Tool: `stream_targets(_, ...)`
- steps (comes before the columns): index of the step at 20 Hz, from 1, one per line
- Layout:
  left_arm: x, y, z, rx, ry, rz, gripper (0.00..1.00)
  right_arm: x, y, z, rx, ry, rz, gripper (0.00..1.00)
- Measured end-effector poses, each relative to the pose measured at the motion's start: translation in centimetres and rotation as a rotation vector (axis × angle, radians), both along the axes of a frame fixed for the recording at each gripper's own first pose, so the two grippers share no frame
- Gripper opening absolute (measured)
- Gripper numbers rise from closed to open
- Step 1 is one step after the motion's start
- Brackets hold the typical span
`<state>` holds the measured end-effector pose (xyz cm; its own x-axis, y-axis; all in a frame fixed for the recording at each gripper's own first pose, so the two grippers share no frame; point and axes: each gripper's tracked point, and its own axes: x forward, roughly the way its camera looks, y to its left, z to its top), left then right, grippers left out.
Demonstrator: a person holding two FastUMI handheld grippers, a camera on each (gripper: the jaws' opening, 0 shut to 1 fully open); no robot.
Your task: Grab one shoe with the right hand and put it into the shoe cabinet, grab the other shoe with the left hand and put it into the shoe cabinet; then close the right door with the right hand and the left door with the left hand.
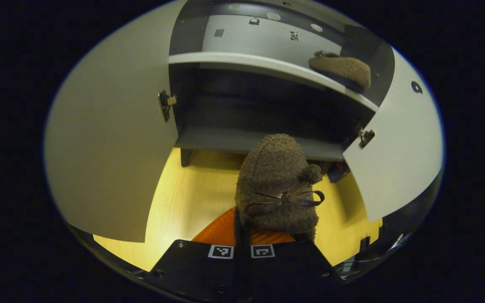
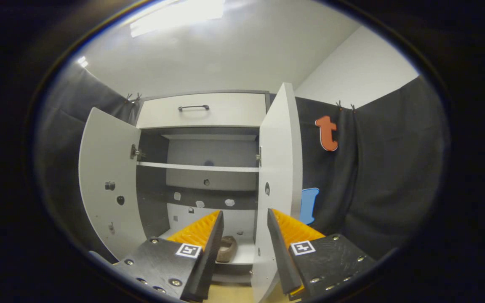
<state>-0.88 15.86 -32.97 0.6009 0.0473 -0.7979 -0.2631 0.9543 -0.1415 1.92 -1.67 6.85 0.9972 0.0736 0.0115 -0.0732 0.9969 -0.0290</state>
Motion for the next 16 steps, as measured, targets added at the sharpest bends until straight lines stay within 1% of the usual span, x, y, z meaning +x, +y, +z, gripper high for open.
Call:
stream_targets(1, 0.4, 0.4, 0.9, -0.003, -0.022, 0.010, 0.01, -0.1, -0.2, 0.0, 0.004, -0.002, -0.002, 0.62)
stream_targets(2, 0.9, 1.0, 2.0, -0.002, -0.045, 0.018, 0.01, -0.2, -0.5, 0.1, 0.009, -0.003, -0.005, 0.62)
stream_targets(3, 1.3, 1.5, 3.1, 0.000, -0.066, 0.021, 0.01, -0.2, -0.7, 0.1, 0.012, -0.003, -0.007, 0.57)
stream_targets(5, 2.4, 2.5, 5.8, 0.010, -0.114, 0.020, 0.01, -0.2, -1.1, 0.1, 0.015, -0.005, -0.012, 0.57)
stream_targets(6, 3.6, 2.9, 7.5, 0.014, -0.137, 0.021, 0.01, -0.2, -1.2, 0.2, 0.016, -0.005, -0.013, 0.62)
stream_targets(8, 6.7, 3.0, 9.8, 0.014, -0.175, 0.026, 0.01, -0.3, -1.5, 0.3, 0.018, -0.008, -0.015, 0.62)
stream_targets(11, 10.6, 4.4, 12.7, 0.032, -0.231, 0.027, 0.01, -0.6, -2.0, 0.6, 0.020, -0.014, -0.025, 0.62)
stream_targets(16, 16.1, 6.1, 15.3, 0.053, -0.282, 0.034, 0.01, -1.4, -3.3, 1.1, 0.026, -0.026, -0.063, 0.62)
